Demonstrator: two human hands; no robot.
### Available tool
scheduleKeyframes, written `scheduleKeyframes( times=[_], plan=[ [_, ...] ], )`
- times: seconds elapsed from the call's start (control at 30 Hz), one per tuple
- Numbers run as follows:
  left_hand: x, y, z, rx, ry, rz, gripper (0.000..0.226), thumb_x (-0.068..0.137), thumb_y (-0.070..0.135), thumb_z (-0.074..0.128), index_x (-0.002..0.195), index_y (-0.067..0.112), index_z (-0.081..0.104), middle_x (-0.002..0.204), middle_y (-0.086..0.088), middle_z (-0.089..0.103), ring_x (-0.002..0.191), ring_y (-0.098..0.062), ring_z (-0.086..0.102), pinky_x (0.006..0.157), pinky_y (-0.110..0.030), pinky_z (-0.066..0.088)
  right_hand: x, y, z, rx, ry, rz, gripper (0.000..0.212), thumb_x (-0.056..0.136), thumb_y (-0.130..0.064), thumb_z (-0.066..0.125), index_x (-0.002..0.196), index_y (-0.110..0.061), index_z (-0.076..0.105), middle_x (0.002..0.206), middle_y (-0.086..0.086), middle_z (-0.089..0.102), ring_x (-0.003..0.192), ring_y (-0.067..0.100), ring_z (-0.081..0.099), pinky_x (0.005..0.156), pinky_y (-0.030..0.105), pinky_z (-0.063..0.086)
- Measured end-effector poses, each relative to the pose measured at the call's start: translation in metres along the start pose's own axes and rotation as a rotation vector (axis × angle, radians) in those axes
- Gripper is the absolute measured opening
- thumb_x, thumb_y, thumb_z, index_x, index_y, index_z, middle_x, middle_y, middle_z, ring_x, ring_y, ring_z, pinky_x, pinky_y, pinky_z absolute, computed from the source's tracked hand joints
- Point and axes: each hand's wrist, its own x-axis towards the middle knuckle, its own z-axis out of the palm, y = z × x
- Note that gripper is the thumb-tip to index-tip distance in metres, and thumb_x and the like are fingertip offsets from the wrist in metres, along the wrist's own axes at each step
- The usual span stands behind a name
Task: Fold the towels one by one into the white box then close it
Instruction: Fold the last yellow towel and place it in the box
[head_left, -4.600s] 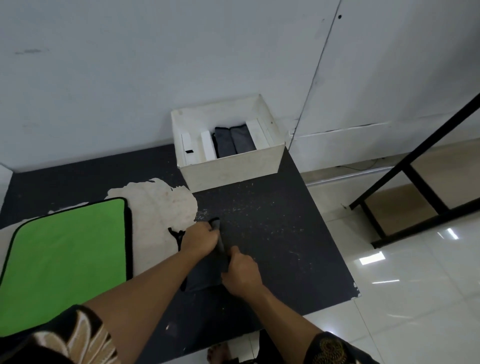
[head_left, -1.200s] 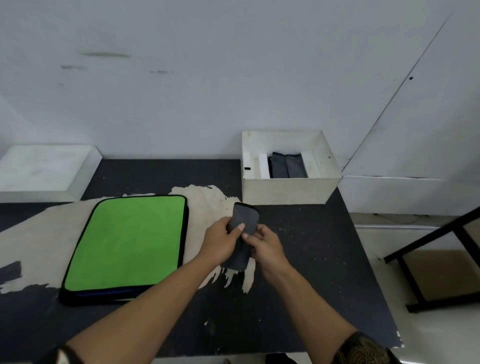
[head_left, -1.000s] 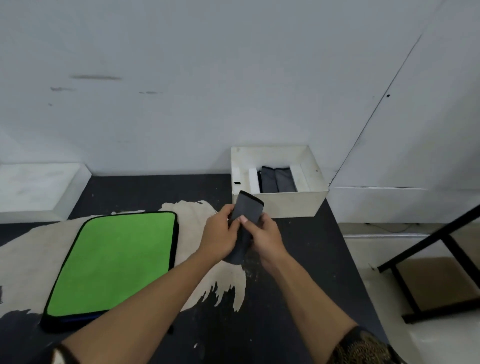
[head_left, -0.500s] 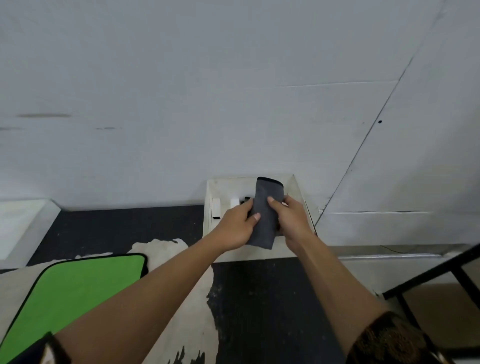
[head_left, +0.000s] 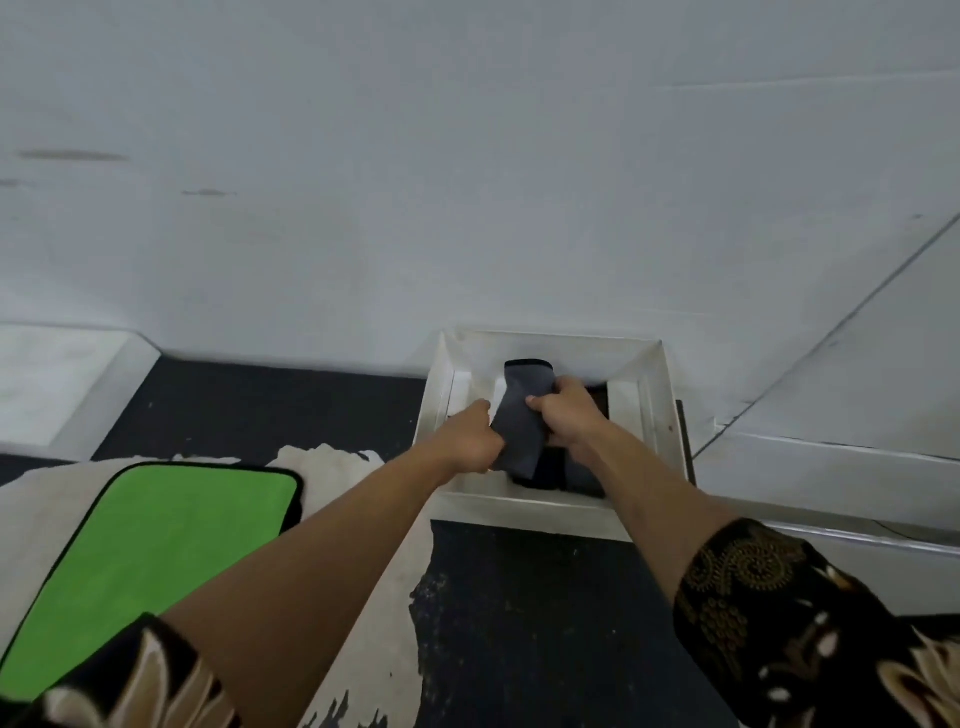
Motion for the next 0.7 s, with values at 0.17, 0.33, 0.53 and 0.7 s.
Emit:
scheduleKeyframes(
  times=[0.17,0.33,0.53,0.7],
  plan=[
    [0.015,-0.006,-0.002,0.199,0.109,0.037,0.042,0.090,0.009,0.050,0.131,0.012,0.044,0.118,-0.010,0.061,0.092,-0.022,0.055,0.069,-0.028,0.040,0.023,-0.002,0.012,-0.058,0.006,-0.091,0.032,0.092,-0.018,0.065,0.122,-0.011,0.055,0.118,0.008,0.065,0.099,0.024,0.065,0.077,0.045,0.060],
    [0.023,-0.022,0.011,0.185,0.024,-0.102,0.044,0.084,0.008,0.056,0.127,0.009,0.044,0.119,-0.012,0.056,0.097,-0.024,0.055,0.083,-0.036,0.049,0.035,0.013,0.013,-0.694,0.036,-0.125,0.052,0.087,-0.023,0.066,0.133,-0.007,0.048,0.123,0.015,0.061,0.104,0.033,0.062,0.084,0.045,0.057],
    [0.024,-0.021,0.010,0.230,0.061,-0.091,0.040,0.085,0.008,0.057,0.123,0.005,0.046,0.116,-0.014,0.056,0.095,-0.024,0.054,0.074,-0.032,0.043,0.035,0.015,0.021,-0.746,0.045,-0.268,0.056,0.088,-0.018,0.066,0.139,-0.012,0.043,0.128,0.014,0.060,0.115,0.032,0.058,0.090,0.035,0.048],
    [0.026,-0.025,0.011,0.345,0.101,-0.110,0.040,0.087,0.008,0.055,0.125,0.004,0.046,0.119,-0.015,0.057,0.104,-0.029,0.056,0.075,-0.032,0.043,0.032,0.020,0.022,-0.740,0.098,-0.282,0.042,0.089,-0.020,0.068,0.127,-0.012,0.050,0.122,0.013,0.062,0.112,0.032,0.059,0.086,0.033,0.047]
  ],
)
